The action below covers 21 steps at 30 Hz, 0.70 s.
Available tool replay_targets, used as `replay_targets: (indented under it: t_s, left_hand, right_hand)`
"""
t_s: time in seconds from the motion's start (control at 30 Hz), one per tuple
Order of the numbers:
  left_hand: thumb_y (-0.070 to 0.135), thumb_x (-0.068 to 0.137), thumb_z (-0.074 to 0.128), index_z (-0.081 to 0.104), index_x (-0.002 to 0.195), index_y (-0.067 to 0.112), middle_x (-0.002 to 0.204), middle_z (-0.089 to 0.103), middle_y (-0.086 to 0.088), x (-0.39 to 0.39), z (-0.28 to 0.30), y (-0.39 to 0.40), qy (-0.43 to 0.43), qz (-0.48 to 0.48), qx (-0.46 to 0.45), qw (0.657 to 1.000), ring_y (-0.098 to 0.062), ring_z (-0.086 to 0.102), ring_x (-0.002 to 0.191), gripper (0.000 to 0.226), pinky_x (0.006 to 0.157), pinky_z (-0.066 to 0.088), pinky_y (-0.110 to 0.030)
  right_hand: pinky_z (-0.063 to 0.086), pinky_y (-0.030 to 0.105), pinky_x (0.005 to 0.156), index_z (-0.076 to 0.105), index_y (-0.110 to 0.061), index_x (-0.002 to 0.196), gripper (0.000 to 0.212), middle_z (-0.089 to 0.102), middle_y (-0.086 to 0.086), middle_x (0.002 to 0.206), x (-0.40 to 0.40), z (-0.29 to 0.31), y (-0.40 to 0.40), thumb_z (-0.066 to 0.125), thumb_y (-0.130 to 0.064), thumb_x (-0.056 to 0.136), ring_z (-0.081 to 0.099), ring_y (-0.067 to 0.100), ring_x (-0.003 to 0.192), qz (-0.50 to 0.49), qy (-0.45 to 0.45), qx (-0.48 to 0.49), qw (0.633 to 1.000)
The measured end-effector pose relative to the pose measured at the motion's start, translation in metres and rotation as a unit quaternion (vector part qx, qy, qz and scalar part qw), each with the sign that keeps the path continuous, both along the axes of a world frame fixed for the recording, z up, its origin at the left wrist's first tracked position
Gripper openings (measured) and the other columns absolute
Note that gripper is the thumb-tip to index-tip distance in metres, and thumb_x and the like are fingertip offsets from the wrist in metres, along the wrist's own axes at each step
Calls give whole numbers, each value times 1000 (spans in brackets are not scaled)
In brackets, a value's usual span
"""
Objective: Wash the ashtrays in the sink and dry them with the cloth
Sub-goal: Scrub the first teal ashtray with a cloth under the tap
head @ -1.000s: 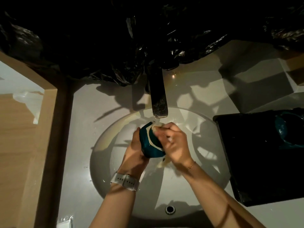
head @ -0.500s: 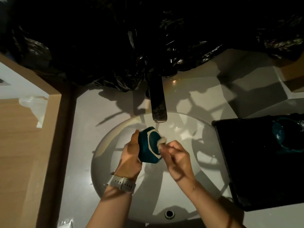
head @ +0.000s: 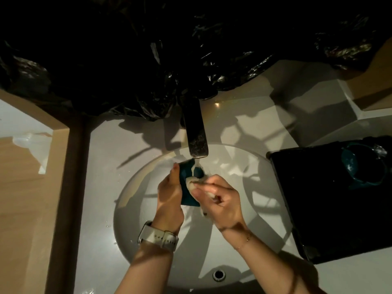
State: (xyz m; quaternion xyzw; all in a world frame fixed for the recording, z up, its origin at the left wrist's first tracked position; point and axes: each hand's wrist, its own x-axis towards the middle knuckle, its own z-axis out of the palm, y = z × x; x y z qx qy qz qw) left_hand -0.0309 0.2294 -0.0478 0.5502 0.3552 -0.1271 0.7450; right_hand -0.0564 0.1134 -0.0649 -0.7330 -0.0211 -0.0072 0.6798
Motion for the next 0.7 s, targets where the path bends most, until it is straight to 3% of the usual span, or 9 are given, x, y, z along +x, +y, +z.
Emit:
replay_targets:
  t_s: [0.1,0.2,0.27,0.33,0.4,0.43,0.47,0.57,0.7]
  left_hand:
    - [32,106,40,70,112,10,102,75,-10,-7,2,-8,-16,-42,36,998,-14,73,87,37,64,57,-17]
    - [39,102,46,70,100,16,94,75,-5,-11,6,-11,10,-11,53,998,-17,73,82,33,63,57,-26]
    - [39,101,48,69,96,17,92,73,-7,-11,6,-11,23,3,41,999,-24,72,83,31,70,61,-38]
    - [32,103,48,65,107,9,100,71,-15,-12,7,-9,15,-16,43,999,-34,69,99,29,78,61,-41]
    - [22,106,41,51,123,-9,116,57,-38,-11,3,-2,9,57,-49,997,-44,50,126,37,111,41,-39]
    - [19,108,33,49,120,-14,116,53,-42,-12,5,1,-46,41,-37,997,-43,49,127,38,117,33,-36]
    - [17,108,32,56,111,-6,110,58,-35,-12,-1,1,-42,-17,137,990,-33,61,115,34,107,44,-31]
    - [30,104,43,68,96,13,90,73,-12,-15,2,5,-12,18,41,999,-16,73,70,31,57,57,-28]
    - [37,105,40,69,106,15,89,75,-14,-7,2,8,-8,-17,70,997,-20,73,61,37,43,52,-25]
  right_hand:
    - [45,22,90,77,-19,88,9,59,-5,103,20,-2,13,75,-24,81,55,13,105,-31,-10,-44,999]
    - [42,34,105,75,-18,84,9,53,-15,125,46,-17,20,71,-26,84,53,20,121,-44,92,30,994]
    - [45,46,103,76,-18,93,14,61,-1,123,50,-22,23,66,-28,89,60,23,115,-33,161,95,982]
    - [47,33,98,73,-16,106,18,67,4,118,39,-20,27,60,-20,94,62,14,112,-9,143,94,985]
    - [41,21,103,68,-9,115,23,65,2,123,24,-18,34,58,-9,94,56,8,121,33,55,54,997]
    - [41,23,105,68,-9,115,23,65,4,124,22,-19,36,59,-9,94,55,9,123,47,33,45,997]
    - [43,28,105,70,-11,112,21,67,5,121,24,-19,38,60,-11,94,58,12,121,51,36,45,997]
    - [51,49,90,75,-24,84,15,72,4,88,52,-21,34,63,-32,90,67,20,87,-3,174,70,982]
    - [54,39,80,71,-1,85,38,70,19,83,66,-31,21,61,-37,87,65,26,78,-33,303,88,948]
